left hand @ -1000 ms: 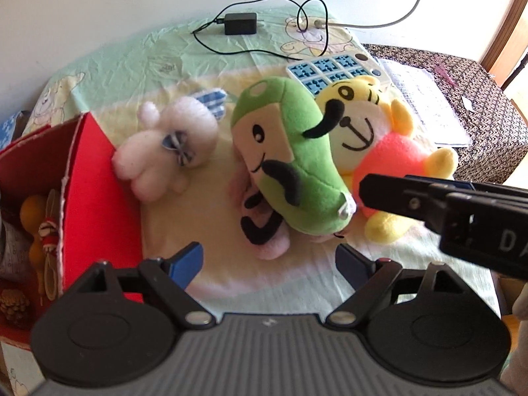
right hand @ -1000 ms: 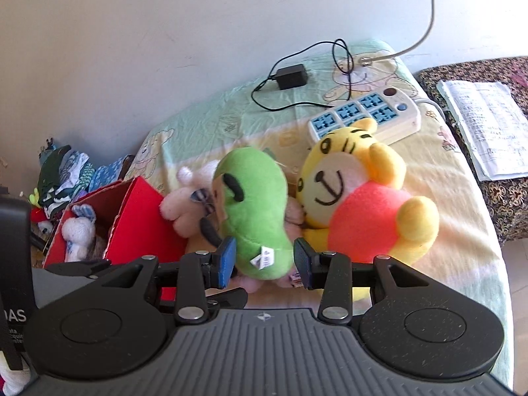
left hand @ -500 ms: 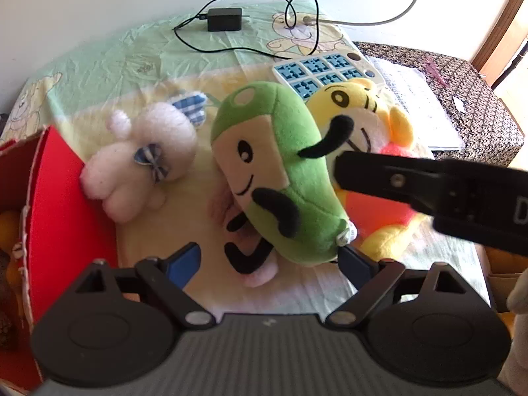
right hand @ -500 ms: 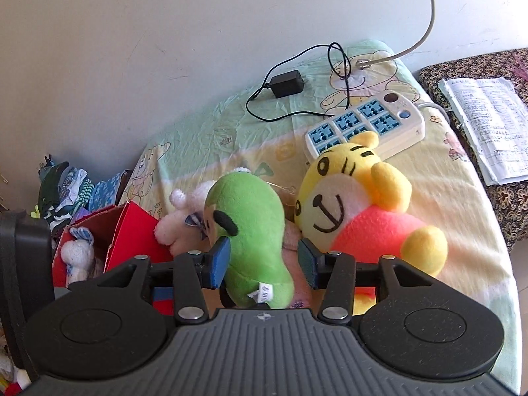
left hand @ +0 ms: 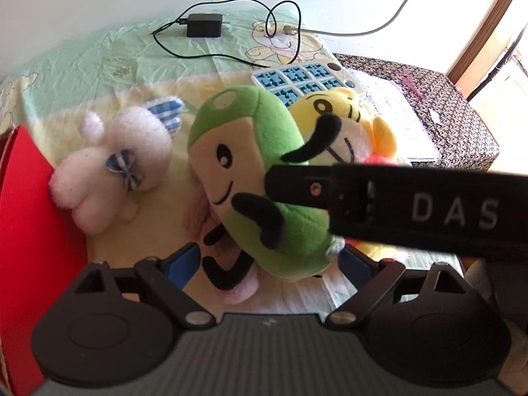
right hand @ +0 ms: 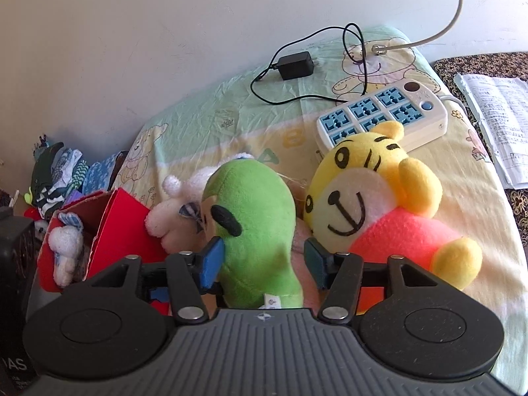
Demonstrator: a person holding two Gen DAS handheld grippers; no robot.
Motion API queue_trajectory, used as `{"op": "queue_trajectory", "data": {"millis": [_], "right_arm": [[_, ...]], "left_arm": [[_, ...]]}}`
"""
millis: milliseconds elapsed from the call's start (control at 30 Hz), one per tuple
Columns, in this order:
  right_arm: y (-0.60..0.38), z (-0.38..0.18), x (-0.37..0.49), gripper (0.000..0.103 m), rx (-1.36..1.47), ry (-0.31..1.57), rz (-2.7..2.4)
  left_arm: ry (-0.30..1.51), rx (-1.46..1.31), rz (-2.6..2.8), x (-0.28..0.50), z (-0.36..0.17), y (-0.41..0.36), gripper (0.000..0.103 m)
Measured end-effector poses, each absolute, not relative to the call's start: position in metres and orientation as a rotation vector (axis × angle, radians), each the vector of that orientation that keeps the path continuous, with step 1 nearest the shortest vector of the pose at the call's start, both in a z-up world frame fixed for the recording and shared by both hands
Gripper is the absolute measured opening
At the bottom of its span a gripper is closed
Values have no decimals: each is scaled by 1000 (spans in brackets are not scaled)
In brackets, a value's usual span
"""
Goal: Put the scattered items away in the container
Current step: 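Close the right gripper on the green bean-shaped plush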
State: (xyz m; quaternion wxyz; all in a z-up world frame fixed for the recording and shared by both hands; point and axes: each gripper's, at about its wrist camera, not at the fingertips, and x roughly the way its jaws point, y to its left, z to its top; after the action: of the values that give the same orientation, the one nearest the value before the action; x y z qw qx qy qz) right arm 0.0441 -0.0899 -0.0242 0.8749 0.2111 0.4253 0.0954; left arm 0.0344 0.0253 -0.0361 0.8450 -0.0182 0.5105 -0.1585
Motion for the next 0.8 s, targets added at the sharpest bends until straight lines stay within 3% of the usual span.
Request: {"op": "queue_trajectory", "data": {"millis": [800], "right_arm": [[-139, -25, 57, 60, 564, 844, 225]], "left_arm": [[1045, -51, -474, 68, -44, 9, 91]]}}
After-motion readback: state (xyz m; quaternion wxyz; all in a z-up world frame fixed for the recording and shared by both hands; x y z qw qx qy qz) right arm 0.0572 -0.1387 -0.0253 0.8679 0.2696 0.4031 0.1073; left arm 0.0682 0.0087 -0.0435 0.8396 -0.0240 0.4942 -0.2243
